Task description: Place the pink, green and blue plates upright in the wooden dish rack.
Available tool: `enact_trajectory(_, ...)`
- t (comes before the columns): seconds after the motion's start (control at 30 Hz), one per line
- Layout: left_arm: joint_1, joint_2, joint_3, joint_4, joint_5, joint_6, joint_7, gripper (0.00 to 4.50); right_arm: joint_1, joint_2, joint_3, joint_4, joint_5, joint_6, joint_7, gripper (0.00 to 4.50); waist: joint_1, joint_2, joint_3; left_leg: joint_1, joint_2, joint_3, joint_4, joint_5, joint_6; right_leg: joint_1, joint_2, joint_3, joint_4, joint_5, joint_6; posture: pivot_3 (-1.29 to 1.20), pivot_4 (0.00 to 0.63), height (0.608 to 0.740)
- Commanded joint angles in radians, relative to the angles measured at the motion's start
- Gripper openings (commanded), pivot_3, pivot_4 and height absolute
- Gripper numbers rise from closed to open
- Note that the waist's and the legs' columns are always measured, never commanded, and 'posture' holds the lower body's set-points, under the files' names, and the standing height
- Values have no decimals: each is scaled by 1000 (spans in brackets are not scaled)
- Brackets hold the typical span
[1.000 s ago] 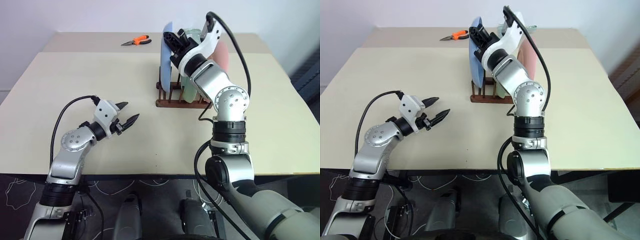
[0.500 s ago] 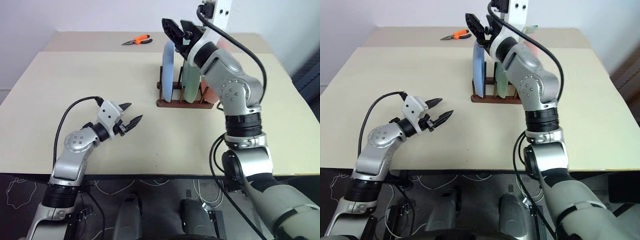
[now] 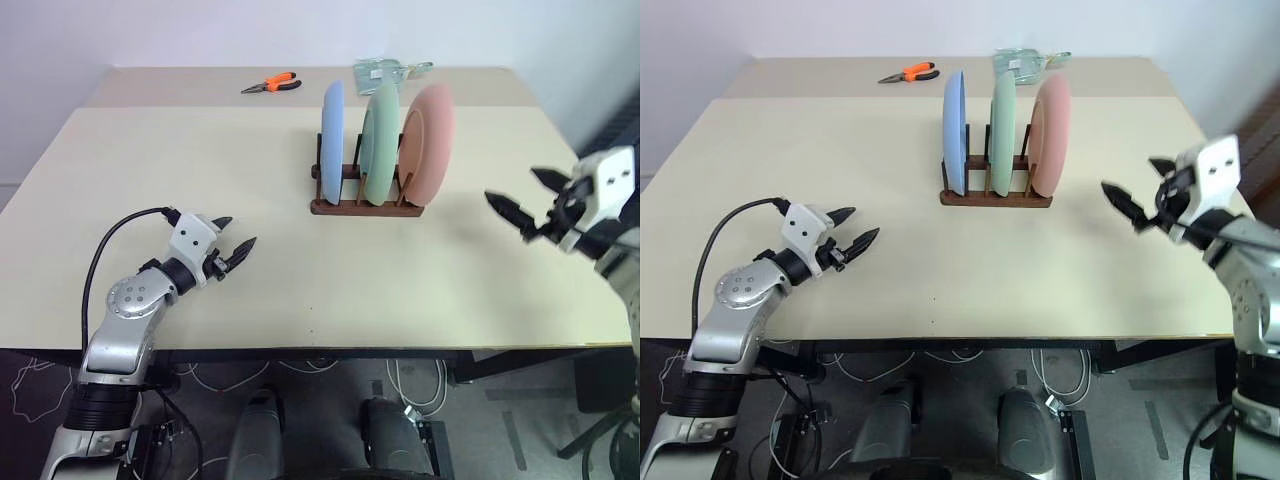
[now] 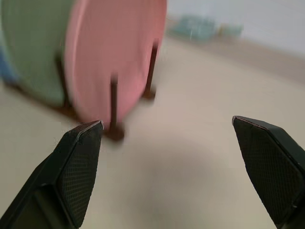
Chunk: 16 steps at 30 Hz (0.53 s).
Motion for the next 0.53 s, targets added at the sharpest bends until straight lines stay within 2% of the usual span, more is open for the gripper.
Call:
enact_trajectory(0.03,3,-5,-1,-10,19,-22,15,2975,13,24,43,27,-50,-78,37,4432,2,0,0,0,0,0,0,0,0,0,0,0,0,0,0,0,150,740)
enact_trajectory(0.13,5,-11,1,-8,19,-16,21,2975,19,57,105,51,-105,-134,48,4432,6,0,0,-1,0,0,0,0,0,0,0,0,0,0,0,0,150,740)
enact_trajectory(0.53,1,-48,5,-8,19,-19,47,2975,-55,114,167,180,-176,-229,59,4432,11,-1,0,-1,0,0,0,0,0,0,0,0,0,0,1,0,150,740)
